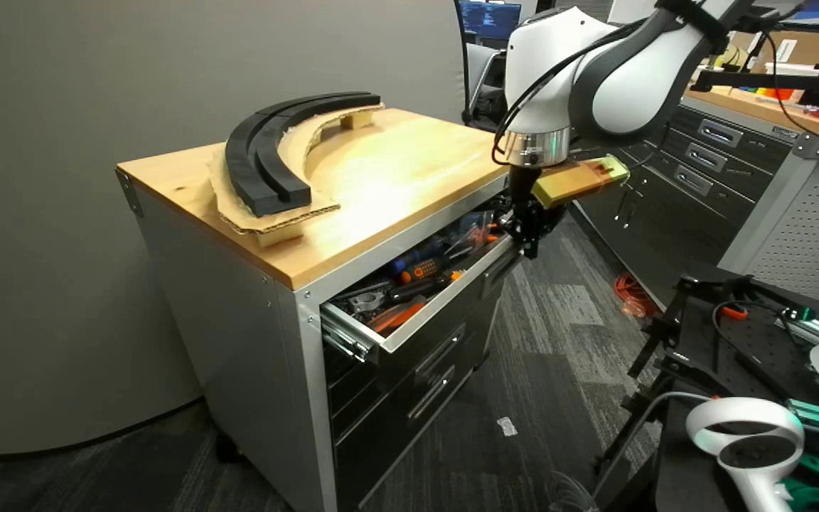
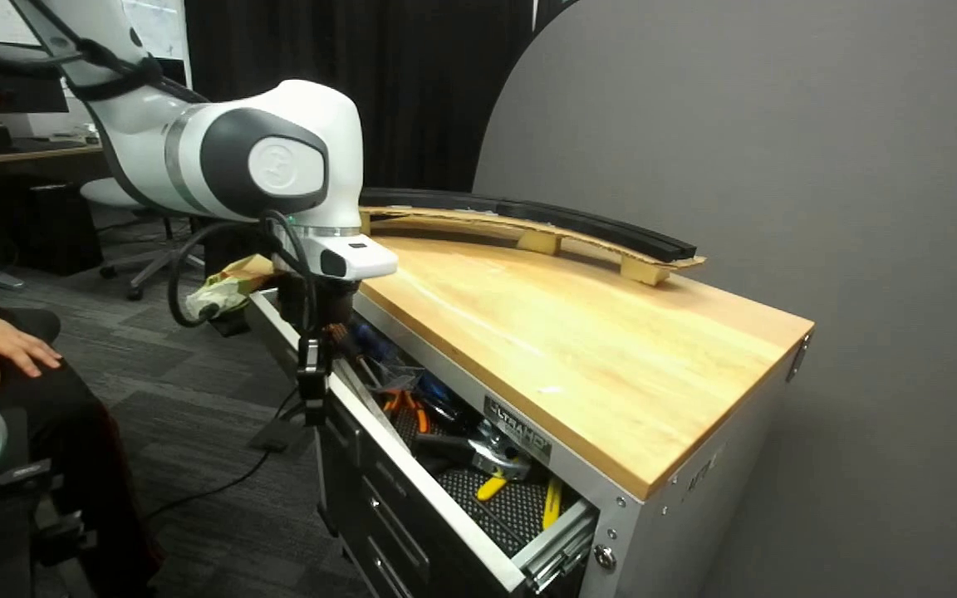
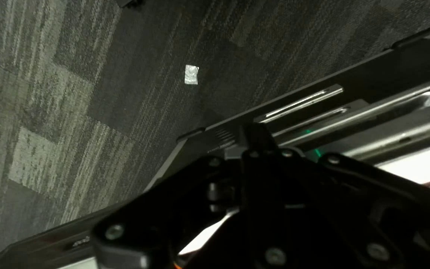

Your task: Put the screwdriver in the drawer and the close it

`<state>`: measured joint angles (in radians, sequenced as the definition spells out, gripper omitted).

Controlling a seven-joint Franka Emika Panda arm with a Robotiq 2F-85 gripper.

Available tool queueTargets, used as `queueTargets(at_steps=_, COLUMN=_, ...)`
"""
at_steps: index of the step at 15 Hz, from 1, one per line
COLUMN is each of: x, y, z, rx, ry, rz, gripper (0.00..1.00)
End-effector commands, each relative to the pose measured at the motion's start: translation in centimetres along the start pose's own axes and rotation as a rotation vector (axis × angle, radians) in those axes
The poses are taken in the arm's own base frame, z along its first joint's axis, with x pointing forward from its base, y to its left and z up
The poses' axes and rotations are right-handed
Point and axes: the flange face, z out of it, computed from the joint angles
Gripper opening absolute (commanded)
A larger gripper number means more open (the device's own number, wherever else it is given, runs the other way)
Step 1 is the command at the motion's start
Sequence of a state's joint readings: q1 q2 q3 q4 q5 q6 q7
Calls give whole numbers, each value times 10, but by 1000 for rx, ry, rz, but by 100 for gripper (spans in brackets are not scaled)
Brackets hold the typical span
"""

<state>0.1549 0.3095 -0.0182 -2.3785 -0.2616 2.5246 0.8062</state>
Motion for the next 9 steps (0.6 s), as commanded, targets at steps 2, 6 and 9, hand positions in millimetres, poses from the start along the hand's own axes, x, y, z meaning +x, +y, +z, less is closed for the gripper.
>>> queueTargets(at_steps=2, x=14, y=-53, z=21, rx=-18, ry=139, rz=-57, gripper=0)
queueTargets(at_steps=6, x=17, y=-80, z=12, rx=-56, ry=306, rz=-78, gripper=0)
queueTargets(at_steps=9, x=17, y=-90, z=7, rx=-68, ry=420, rz=-60, gripper=0)
